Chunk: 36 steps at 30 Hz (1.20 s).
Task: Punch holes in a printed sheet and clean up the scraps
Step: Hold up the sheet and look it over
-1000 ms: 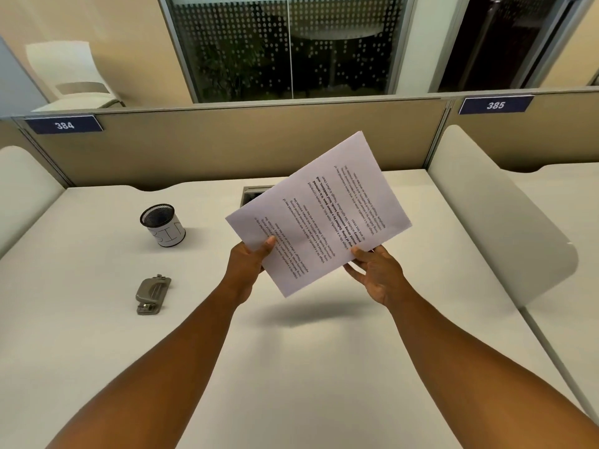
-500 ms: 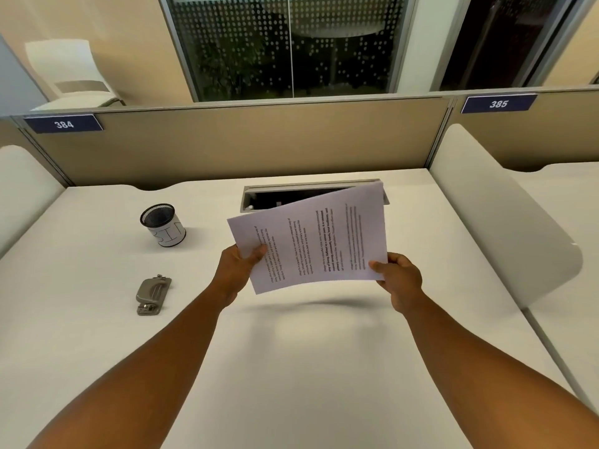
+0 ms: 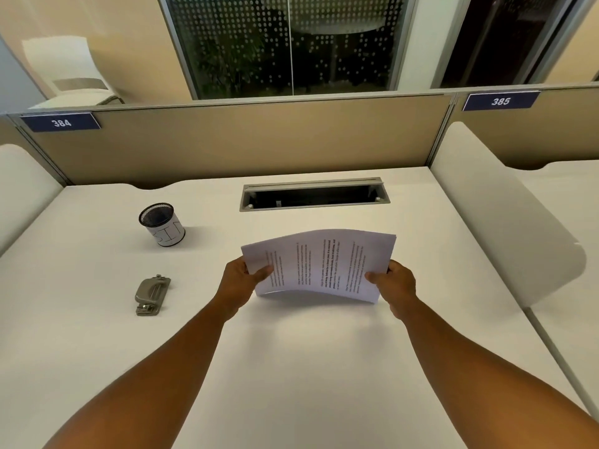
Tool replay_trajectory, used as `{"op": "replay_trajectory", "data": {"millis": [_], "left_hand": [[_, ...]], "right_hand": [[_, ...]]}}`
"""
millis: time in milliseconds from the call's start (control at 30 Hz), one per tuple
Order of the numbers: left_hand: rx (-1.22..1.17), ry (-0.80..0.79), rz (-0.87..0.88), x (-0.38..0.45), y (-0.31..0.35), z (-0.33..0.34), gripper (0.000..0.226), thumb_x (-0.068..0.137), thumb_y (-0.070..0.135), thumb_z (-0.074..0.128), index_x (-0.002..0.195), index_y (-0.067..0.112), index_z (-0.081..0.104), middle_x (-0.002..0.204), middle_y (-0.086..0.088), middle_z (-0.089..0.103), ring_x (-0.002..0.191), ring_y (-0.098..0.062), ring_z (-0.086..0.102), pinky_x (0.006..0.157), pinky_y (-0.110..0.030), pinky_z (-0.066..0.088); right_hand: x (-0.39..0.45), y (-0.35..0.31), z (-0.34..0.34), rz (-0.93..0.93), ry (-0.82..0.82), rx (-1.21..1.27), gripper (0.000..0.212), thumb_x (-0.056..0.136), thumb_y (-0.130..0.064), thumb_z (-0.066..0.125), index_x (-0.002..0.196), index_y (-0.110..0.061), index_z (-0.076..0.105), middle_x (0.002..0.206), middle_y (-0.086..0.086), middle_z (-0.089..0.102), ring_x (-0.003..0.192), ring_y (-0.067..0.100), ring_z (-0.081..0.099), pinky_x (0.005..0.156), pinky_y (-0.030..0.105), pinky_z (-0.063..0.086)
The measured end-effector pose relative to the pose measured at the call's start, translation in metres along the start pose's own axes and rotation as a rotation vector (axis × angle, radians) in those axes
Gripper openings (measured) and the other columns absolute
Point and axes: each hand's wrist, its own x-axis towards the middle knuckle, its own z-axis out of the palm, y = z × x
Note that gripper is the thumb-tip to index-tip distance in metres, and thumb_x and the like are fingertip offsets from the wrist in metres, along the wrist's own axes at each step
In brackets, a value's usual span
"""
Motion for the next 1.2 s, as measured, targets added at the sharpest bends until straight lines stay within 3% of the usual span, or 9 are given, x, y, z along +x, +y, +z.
{"op": "replay_trajectory", "data": {"millis": [333,533,700,1000,1200], "left_hand": [[0.01,0.044,0.036,0.002,-0.001,0.0,0.019,0.094,0.015,0.064,0.113,0.019,0.062,0.101,0.003,0.07,0.09,-0.018,0.067,0.078,-0.028,0.056],[0.026,0.05,0.027,0.001,0.001,0.001,0.019,0.095,0.015,0.063,0.113,0.018,0.062,0.101,0.002,0.069,0.088,-0.019,0.066,0.081,-0.031,0.056],[0.018,0.061,0.046,0.0,0.006,0.001,0.015,0.095,0.016,0.062,0.11,0.02,0.061,0.097,0.009,0.068,0.084,-0.011,0.067,0.066,-0.018,0.055],[0.137,-0.097,-0.121,-0.001,-0.004,-0.004,0.038,0.092,0.009,0.066,0.128,0.016,0.056,0.114,-0.003,0.063,0.104,-0.027,0.058,0.096,-0.045,0.049],[0.192,-0.092,-0.202,-0.001,-0.011,-0.008,0.033,0.095,0.009,0.062,0.127,0.011,0.058,0.114,-0.006,0.064,0.103,-0.027,0.058,0.093,-0.043,0.049]], "right_hand": [[-0.003,-0.007,-0.001,-0.091,-0.01,-0.023,0.03,0.085,-0.013,0.068,0.115,-0.013,0.061,0.117,0.01,0.067,0.101,0.033,0.064,0.089,0.045,0.056],[-0.005,-0.006,-0.001,-0.11,-0.016,-0.024,0.03,0.087,-0.015,0.067,0.116,-0.014,0.06,0.118,0.01,0.067,0.1,0.032,0.064,0.088,0.044,0.056],[-0.005,-0.008,-0.003,-0.129,-0.01,0.005,0.03,0.087,-0.015,0.067,0.116,-0.013,0.061,0.116,0.01,0.068,0.1,0.032,0.065,0.089,0.046,0.056],[-0.01,-0.007,-0.003,-0.161,-0.048,-0.021,0.028,0.09,-0.013,0.064,0.118,-0.012,0.06,0.119,0.01,0.067,0.103,0.033,0.063,0.093,0.046,0.054],[-0.009,-0.009,-0.006,-0.197,-0.028,-0.026,0.014,0.091,-0.015,0.061,0.105,-0.016,0.061,0.107,0.007,0.069,0.091,0.028,0.067,0.08,0.039,0.057]]}}
